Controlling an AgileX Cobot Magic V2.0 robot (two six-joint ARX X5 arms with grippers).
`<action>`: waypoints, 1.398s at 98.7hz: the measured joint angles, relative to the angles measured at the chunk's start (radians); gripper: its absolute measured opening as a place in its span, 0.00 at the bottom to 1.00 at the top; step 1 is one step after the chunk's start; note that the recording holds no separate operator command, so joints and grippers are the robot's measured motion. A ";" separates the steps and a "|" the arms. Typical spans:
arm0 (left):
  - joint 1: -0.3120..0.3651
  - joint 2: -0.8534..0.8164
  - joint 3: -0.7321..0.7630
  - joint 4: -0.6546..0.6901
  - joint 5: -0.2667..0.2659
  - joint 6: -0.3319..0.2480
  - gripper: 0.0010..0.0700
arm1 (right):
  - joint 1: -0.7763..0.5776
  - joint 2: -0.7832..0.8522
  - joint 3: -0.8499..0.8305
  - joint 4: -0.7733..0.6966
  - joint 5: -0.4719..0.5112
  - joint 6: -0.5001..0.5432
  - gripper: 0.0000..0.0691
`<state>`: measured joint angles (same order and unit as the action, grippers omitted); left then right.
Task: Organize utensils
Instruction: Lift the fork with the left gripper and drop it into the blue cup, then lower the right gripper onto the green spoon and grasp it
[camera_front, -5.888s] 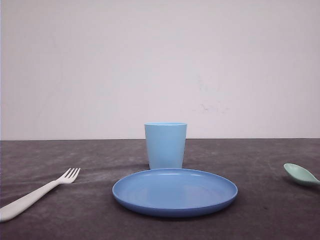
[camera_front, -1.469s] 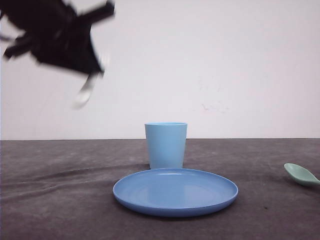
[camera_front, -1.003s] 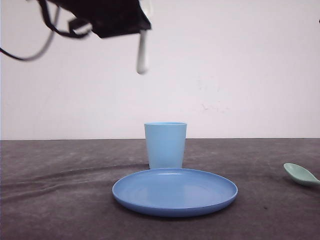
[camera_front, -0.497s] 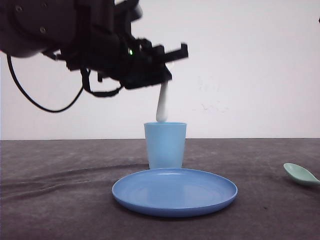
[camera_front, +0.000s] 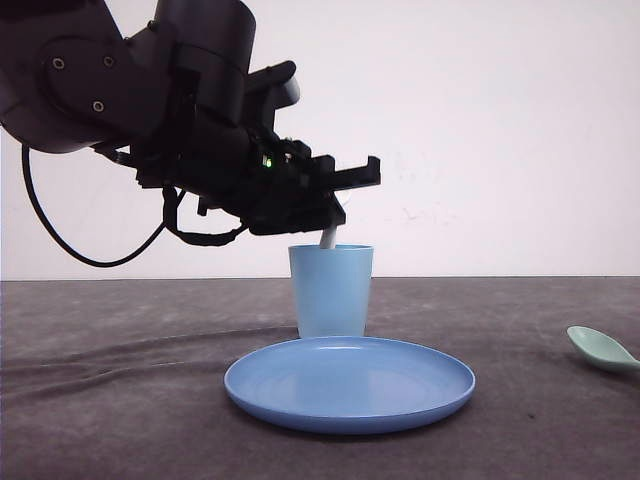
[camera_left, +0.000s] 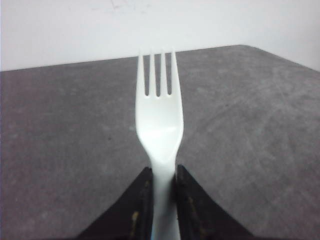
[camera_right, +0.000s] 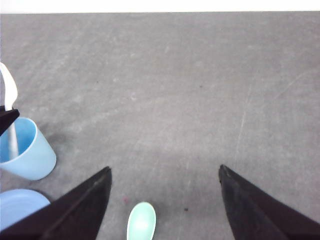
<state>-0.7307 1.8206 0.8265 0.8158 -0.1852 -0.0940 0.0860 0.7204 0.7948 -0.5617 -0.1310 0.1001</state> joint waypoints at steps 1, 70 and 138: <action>0.000 0.000 0.000 -0.002 0.000 0.000 0.05 | 0.000 0.000 0.000 -0.001 0.000 0.000 0.61; -0.008 -0.422 0.000 -0.408 0.000 -0.003 0.45 | 0.059 0.035 0.000 -0.183 0.000 0.021 0.61; -0.045 -1.111 0.000 -1.210 0.000 -0.079 0.44 | 0.238 0.380 -0.125 -0.147 0.050 0.186 0.61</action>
<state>-0.7753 0.7094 0.8265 -0.3939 -0.1848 -0.1734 0.3244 1.1000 0.6701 -0.7090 -0.0814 0.2859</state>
